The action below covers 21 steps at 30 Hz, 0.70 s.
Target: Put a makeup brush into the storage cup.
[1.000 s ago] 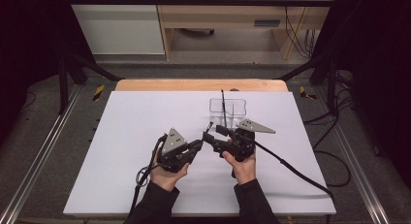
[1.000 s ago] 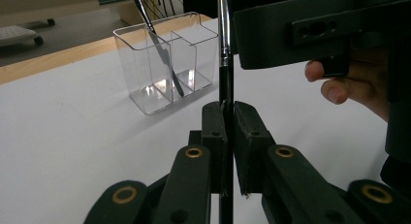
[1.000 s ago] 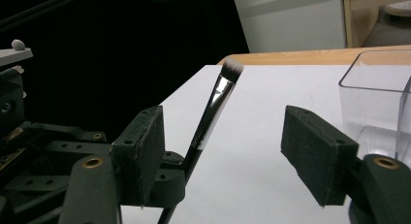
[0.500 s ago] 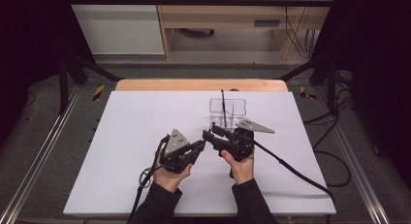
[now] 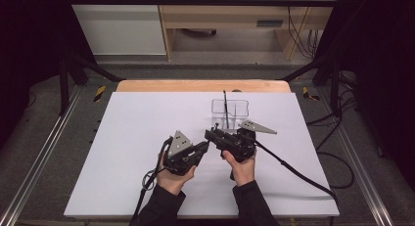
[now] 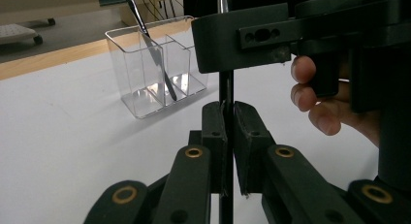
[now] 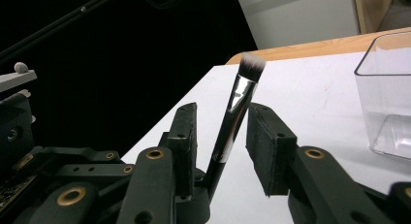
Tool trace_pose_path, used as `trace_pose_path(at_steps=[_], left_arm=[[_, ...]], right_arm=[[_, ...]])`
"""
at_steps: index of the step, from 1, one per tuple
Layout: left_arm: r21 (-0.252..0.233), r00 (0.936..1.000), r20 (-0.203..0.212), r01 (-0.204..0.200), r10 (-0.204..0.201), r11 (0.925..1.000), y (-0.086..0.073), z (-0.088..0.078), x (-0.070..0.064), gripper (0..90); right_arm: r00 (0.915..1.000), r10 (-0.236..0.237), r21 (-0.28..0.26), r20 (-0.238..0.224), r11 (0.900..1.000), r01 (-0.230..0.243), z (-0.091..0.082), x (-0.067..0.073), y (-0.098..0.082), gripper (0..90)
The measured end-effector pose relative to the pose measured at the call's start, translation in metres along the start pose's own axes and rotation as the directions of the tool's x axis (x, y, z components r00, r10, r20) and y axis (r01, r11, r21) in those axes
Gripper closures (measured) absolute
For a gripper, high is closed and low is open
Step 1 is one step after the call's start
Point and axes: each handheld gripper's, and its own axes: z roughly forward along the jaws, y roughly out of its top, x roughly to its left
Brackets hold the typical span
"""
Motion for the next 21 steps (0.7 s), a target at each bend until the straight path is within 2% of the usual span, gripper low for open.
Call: trace_pose_path(at_steps=[21], left_arm=[[-0.012, 0.9999, -0.009, 0.004, -0.004, 0.9999, 0.0008, -0.001, -0.001, 83.6]], right_arm=[[0.9991, 0.024, 0.013, -0.034, 1.0, -0.024, 0.0009, -0.0001, -0.0013, 81.5]])
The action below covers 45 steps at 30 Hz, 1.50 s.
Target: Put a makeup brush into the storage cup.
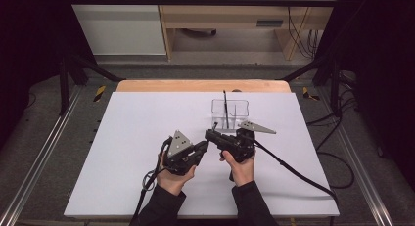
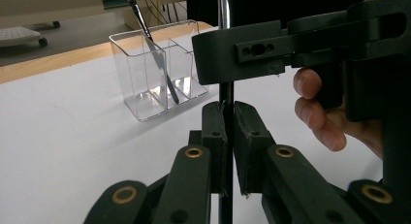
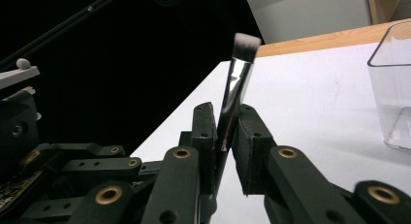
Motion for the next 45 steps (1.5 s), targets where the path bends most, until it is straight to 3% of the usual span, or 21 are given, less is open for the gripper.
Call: trace_pose_path(at_steps=[13, 17, 28, 38, 42, 45], left_arm=[[-0.004, 0.9999, 0.01, -0.004, 0.005, 1.0, 0.0, 0.0, 0.0, 83.2], [0.003, 0.9995, 0.03, 0.0, 0.0, 1.0, 0.001, -0.001, 0.003, 81.9], [0.008, 0.9989, 0.045, -0.012, 0.012, 0.9999, 0.004, -0.01, 0.011, 57.6], [0.023, 0.9951, 0.045, -0.089, 0.087, 0.9958, 0.005, -0.019, 0.018, 35.8], [0.021, 0.9955, 0.063, -0.072, 0.071, 0.9972, 0.004, -0.025, 0.026, 28.6], [0.025, 0.996, 0.05, -0.075, 0.074, 0.9968, 0.001, -0.03, 0.031, 25.5]], right_arm=[[0.9996, -0.012, -0.006, -0.026, 1.0, 0.012, -0.002, 0.002, 0.0, 83.9], [0.9994, -0.022, -0.012, -0.027, 1.0, 0.022, -0.002, 0.002, -0.001, 83.9], [0.9968, -0.08, -0.05, 0.01, 0.996, 0.08, -0.007, 0.003, 0.004, 83.7], [0.9934, -0.11, -0.052, 0.033, 0.992, 0.111, -0.011, 0.002, 0.008, 83.7], [0.9916, -0.122, -0.051, 0.042, 0.991, 0.124, -0.013, 0.001, 0.011, 83.7], [0.9902, -0.132, -0.052, 0.045, 0.99, 0.134, -0.014, 0.001, 0.012, 83.7]])
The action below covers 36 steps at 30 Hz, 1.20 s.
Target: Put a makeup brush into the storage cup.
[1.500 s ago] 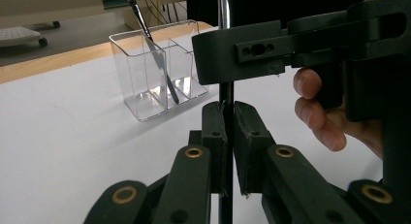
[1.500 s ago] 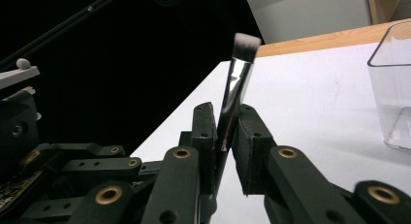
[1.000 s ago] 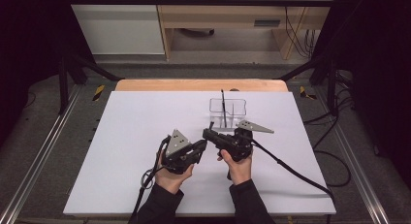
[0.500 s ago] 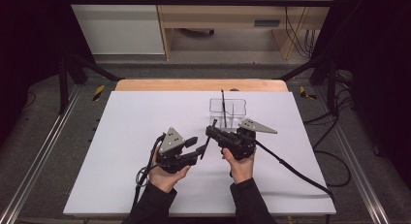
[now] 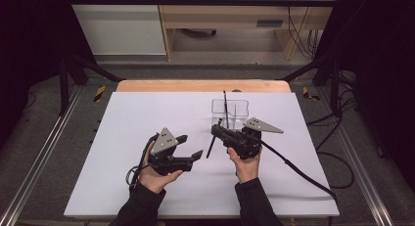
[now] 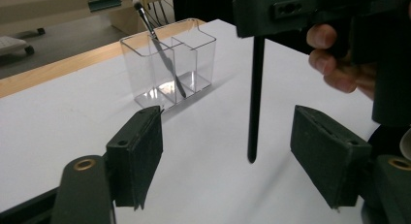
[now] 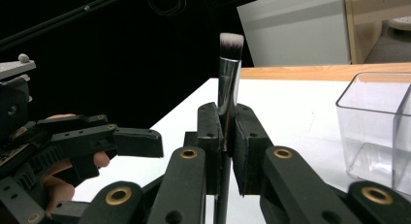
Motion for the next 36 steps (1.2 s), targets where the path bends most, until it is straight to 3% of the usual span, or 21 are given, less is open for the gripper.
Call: trace_pose_path(at_steps=[9, 14, 23, 36], left_arm=[[0.012, 0.9994, -0.022, 0.028, -0.028, 0.9995, -0.011, -0.014, 0.017, 19.0], [0.025, 0.9977, -0.058, 0.036, -0.034, 0.999, -0.018, -0.02, 0.024, 13.2], [0.023, 0.9926, -0.106, 0.063, -0.06, 0.9978, -0.03, -0.036, 0.039, 11.2], [0.037, 0.9859, -0.154, 0.07, -0.064, 0.9969, -0.041, -0.049, 0.051, 8.9]], right_arm=[[0.9991, -0.036, 0.01, 0.02, 0.999, 0.036, -0.003, -0.002, 0.004, 83.7], [0.9975, -0.063, 0.014, 0.033, 0.998, 0.062, -0.007, -0.004, 0.008, 83.7], [0.9926, -0.105, 0.018, 0.06, 0.994, 0.104, -0.014, -0.006, 0.016, 83.7], [0.9847, -0.14, 0.033, 0.104, 0.99, 0.138, -0.014, -0.015, 0.023, 83.7]])
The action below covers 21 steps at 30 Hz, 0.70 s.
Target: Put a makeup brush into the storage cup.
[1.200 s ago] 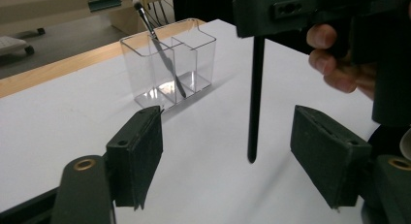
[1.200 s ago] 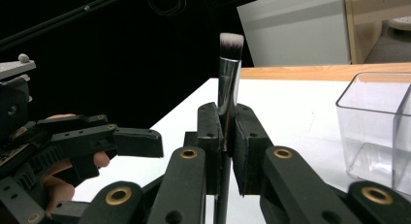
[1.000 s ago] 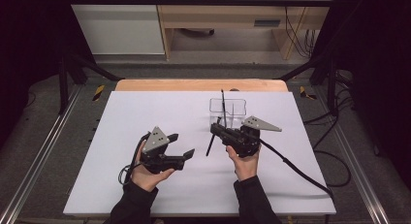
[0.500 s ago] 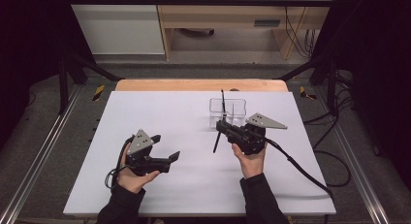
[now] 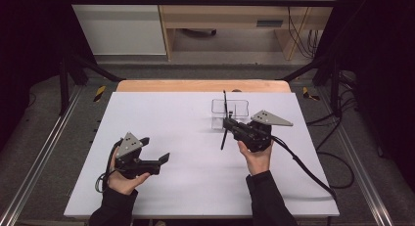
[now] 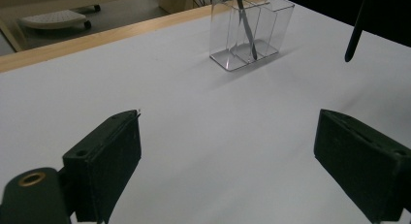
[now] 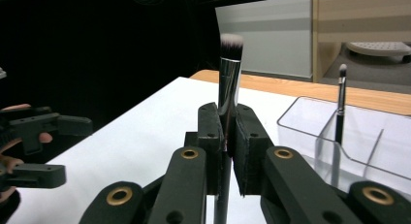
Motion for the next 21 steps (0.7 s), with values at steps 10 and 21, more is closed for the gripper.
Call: trace_pose_path(at_steps=[10, 21], left_arm=[[0.013, 0.9997, -0.023, 0.009, -0.009, 0.9999, -0.004, -0.004, 0.009, 7.9], [0.015, 0.9992, -0.036, 0.017, -0.016, 0.9997, -0.006, -0.006, 0.014, 7.7]], right_arm=[[0.999, -0.005, 0.006, 0.044, 1.0, 0.005, 0.003, -0.014, 0.008, 83.6], [0.9955, -0.004, -0.002, 0.095, 1.0, 0.004, 0.006, -0.027, 0.017, 83.7]])
